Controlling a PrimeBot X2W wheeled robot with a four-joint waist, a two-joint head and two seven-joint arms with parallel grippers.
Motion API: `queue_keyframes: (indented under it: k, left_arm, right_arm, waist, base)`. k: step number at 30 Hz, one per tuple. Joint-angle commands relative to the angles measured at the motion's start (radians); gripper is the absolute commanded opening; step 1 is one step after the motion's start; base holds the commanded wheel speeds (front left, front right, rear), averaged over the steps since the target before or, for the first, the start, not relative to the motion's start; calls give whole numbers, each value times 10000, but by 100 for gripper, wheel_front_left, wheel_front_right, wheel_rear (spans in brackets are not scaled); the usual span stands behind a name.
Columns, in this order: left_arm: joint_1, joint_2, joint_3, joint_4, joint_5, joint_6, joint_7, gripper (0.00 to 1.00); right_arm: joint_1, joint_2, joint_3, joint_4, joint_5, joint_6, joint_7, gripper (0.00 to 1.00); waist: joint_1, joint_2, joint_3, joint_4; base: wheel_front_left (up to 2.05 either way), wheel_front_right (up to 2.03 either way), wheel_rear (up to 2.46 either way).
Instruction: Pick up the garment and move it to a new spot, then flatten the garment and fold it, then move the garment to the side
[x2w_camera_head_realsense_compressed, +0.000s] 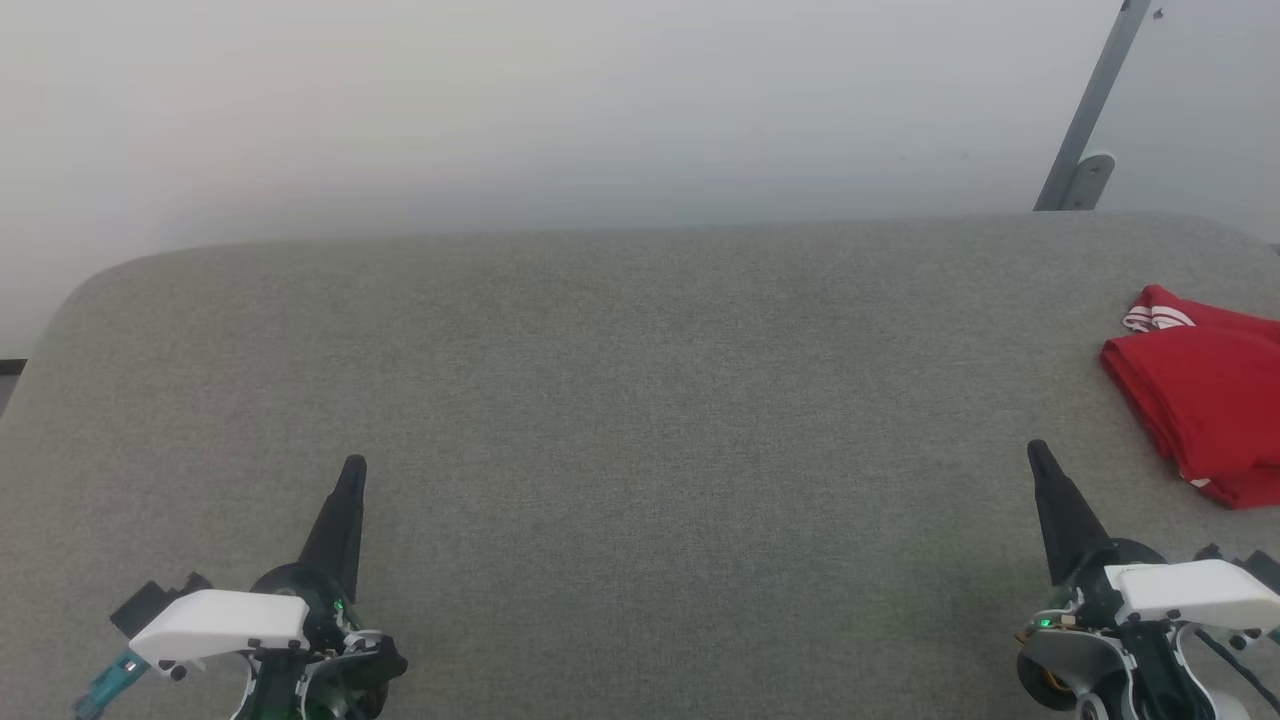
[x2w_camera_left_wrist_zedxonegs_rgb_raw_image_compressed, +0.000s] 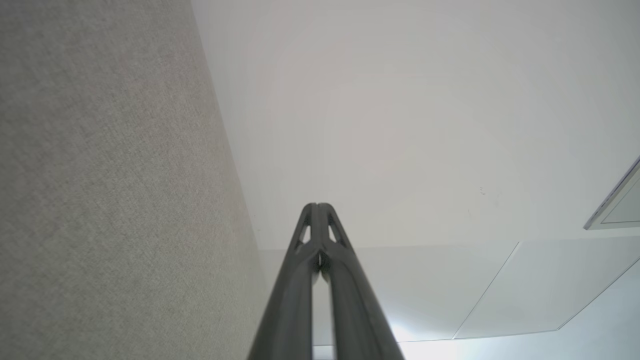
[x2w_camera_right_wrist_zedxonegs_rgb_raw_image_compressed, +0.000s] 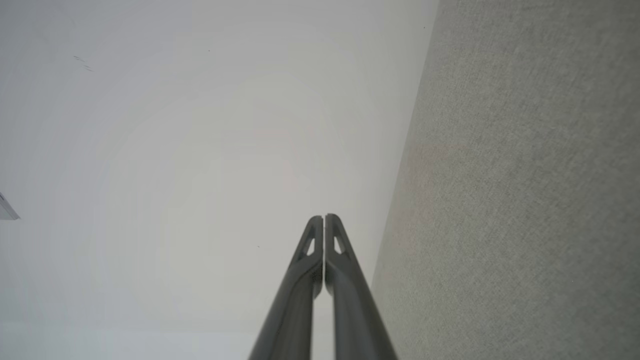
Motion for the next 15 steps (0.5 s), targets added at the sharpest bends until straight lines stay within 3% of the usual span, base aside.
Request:
queue_keyframes:
  k: [1,15]
  left_arm:
    - [-116,-26,32,-2,-12,-29,52,0]
    - [-117,-27,35,-2,-8,-29,56,0]
  right_arm:
    - [-56,6,9,20,40,0,29,0]
    - [-56,6,6,18,41,0,29,0]
  waist:
    - [0,0,0,0]
    - [0,0,0,0]
  base:
    - [0,0,0]
    - [0,0,0]
